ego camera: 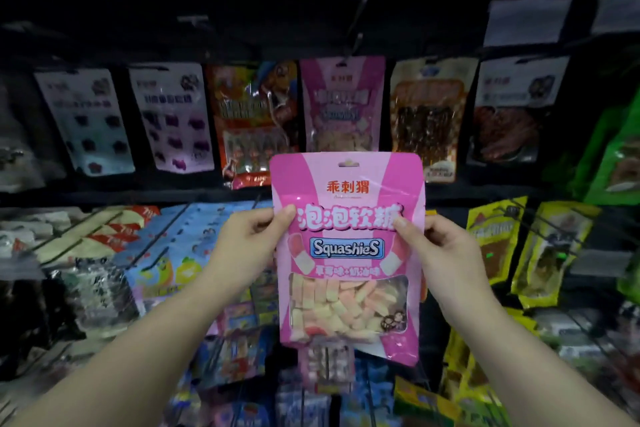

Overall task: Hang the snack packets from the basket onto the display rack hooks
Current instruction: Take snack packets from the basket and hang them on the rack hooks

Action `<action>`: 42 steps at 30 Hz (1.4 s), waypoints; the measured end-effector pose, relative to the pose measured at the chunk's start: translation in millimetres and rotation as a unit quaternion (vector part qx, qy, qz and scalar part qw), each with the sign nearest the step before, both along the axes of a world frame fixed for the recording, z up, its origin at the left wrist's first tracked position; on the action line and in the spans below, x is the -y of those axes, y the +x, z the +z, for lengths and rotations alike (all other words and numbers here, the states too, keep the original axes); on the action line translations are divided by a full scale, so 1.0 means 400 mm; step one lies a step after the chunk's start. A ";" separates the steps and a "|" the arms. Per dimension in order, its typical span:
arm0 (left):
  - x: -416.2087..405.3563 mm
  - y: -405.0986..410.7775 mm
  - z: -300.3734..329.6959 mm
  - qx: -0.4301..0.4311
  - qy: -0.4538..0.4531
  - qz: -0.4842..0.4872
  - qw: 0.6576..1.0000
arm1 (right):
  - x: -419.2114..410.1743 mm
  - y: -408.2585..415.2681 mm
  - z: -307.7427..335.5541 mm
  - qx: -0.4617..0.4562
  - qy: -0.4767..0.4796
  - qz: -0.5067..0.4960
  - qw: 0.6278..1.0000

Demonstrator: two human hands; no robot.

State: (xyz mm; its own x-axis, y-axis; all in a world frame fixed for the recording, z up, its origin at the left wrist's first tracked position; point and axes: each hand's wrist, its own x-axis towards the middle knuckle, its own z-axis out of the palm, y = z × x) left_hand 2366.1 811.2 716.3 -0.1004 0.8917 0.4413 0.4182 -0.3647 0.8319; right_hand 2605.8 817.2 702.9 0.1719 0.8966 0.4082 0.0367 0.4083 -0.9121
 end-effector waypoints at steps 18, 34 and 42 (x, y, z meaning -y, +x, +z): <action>-0.124 0.076 0.264 0.033 0.164 0.027 0.986 | -0.162 0.037 0.265 -0.018 0.138 0.001 0.990; -0.193 0.067 0.306 0.037 0.066 0.035 0.996 | -0.231 0.017 0.302 -0.032 0.056 0.015 0.998; -0.217 0.062 0.297 0.026 0.103 0.047 0.993 | -0.269 0.018 0.304 -0.017 0.063 0.031 0.997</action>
State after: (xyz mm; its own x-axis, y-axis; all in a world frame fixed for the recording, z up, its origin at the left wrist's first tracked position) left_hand 2390.8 897.9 835.3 -0.2068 0.7686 0.6054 0.4161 -0.4909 0.7654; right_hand 2612.9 924.9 824.7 0.1334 0.8477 0.5134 -0.0214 0.5204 -0.8537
